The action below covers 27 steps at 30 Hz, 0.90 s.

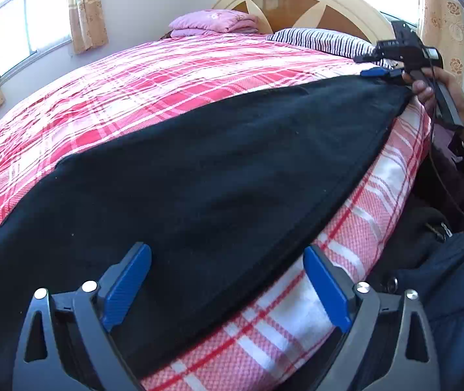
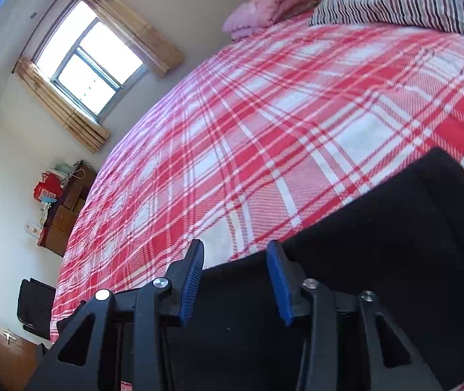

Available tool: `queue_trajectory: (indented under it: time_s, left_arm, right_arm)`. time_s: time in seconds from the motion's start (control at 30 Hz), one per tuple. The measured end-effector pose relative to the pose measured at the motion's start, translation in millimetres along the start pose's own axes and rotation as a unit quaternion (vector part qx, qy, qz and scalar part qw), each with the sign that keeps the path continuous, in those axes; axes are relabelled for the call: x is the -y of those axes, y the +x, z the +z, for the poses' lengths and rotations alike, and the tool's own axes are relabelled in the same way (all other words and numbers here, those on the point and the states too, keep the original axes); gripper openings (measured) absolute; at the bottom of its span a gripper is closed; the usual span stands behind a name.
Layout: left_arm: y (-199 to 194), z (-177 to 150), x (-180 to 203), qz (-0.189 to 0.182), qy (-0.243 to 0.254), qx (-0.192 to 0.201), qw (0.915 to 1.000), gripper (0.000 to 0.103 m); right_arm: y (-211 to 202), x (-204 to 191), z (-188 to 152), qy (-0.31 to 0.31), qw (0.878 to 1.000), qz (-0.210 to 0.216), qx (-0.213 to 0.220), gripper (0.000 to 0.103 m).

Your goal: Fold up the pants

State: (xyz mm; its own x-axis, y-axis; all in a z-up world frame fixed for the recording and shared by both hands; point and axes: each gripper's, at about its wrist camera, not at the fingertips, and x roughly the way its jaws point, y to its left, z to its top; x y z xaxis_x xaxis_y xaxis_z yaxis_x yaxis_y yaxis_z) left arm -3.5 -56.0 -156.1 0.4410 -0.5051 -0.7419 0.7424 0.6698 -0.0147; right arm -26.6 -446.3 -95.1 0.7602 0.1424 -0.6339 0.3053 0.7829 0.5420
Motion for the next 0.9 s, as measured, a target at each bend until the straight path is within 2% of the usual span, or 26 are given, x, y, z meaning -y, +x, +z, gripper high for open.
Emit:
queue_trajectory:
  time_s: [0.07, 0.13, 0.2, 0.3, 0.37, 0.47, 0.53, 0.7, 0.8, 0.83, 0.9]
  left_arm:
    - [-5, -3, -3, -0.005, -0.011, 0.004, 0.9999, 0.097]
    - [-8, -3, -11, -0.007, -0.027, 0.011, 0.9995, 0.097]
    - [-12, -3, -16, 0.004, -0.035, 0.016, 0.9992, 0.097]
    - [-25, -2, -27, 0.033, -0.046, 0.031, 0.9979, 0.097]
    - [-37, -2, -43, 0.068, -0.056, 0.041, 0.9953, 0.097]
    - [-55, -12, -78, 0.15, -0.067, 0.049, 0.9852, 0.097]
    - [-68, -22, -105, 0.18, -0.101, 0.051, 0.9771, 0.097]
    - [-107, -59, -175, 0.212, -0.224, 0.075, 0.9484, 0.097]
    - [-105, -89, -205, 0.228, -0.285, 0.05, 0.9295, 0.097]
    - [-103, -97, -212, 0.23, -0.296, 0.042, 0.9262, 0.097]
    - [-102, -101, -209, 0.232, -0.278, 0.055, 0.9304, 0.098]
  right_arm:
    - [-4, -10, -3, -0.018, 1.0, 0.006, 0.0, 0.046]
    - [-4, -26, -12, -0.036, 0.999, 0.037, -0.016, 0.048]
    - [0, -40, -23, -0.065, 0.996, 0.047, -0.033, 0.053]
    - [14, -48, -37, -0.106, 0.993, -0.005, -0.058, 0.055]
    - [17, -47, -42, -0.117, 0.992, -0.014, -0.052, 0.055]
    - [10, -52, -44, -0.128, 0.99, -0.019, -0.05, 0.055]
    - [9, -51, -43, -0.125, 0.991, -0.017, -0.047, 0.055]
    - [14, -48, -41, -0.115, 0.992, -0.013, -0.041, 0.055]
    - [15, -48, -42, -0.119, 0.992, -0.016, -0.038, 0.055]
    - [15, -49, -43, -0.119, 0.992, -0.017, -0.037, 0.055]
    - [14, -49, -42, -0.118, 0.992, -0.015, -0.036, 0.055]
